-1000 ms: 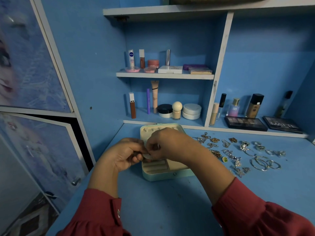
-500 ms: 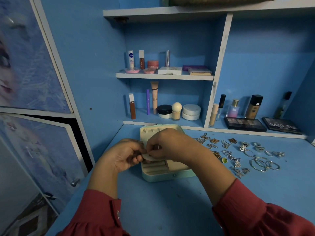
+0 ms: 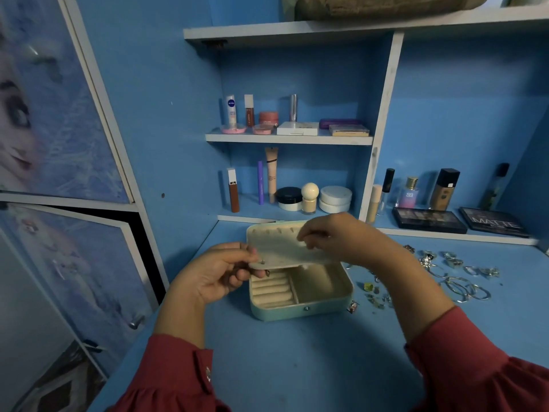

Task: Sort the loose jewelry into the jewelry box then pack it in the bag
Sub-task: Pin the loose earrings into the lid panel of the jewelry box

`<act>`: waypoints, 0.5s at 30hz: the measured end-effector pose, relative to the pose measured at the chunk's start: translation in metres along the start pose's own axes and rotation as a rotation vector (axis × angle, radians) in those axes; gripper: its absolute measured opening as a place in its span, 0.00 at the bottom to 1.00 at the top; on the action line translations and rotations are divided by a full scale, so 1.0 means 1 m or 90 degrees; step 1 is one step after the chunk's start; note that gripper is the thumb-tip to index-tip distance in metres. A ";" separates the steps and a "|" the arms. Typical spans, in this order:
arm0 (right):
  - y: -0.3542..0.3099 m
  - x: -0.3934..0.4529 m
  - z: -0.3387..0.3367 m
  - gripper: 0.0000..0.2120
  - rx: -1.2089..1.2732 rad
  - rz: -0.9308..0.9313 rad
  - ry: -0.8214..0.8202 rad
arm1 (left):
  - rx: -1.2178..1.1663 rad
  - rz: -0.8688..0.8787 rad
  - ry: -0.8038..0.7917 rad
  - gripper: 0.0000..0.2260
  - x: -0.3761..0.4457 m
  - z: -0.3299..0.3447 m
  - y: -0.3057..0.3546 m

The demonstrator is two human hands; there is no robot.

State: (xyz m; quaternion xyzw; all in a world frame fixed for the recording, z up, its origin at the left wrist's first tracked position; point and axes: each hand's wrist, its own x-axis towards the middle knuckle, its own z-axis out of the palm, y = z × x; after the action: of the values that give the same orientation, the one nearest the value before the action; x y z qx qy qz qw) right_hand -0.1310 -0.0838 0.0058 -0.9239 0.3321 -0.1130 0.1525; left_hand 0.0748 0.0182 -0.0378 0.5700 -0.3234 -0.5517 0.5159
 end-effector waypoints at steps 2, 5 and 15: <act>0.022 -0.007 -0.004 0.11 0.019 0.060 0.025 | -0.008 0.012 -0.004 0.02 0.000 -0.001 0.000; 0.045 -0.019 -0.002 0.11 0.045 0.110 0.055 | -0.017 0.041 0.003 0.05 0.001 -0.001 0.000; 0.055 -0.040 0.040 0.16 0.195 0.198 0.133 | -0.097 0.133 0.037 0.11 0.006 0.000 -0.002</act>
State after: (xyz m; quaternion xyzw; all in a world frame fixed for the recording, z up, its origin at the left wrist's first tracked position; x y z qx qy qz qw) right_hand -0.1803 -0.0897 -0.0551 -0.8109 0.4635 -0.2325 0.2712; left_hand 0.0752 0.0129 -0.0411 0.5084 -0.3230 -0.5010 0.6215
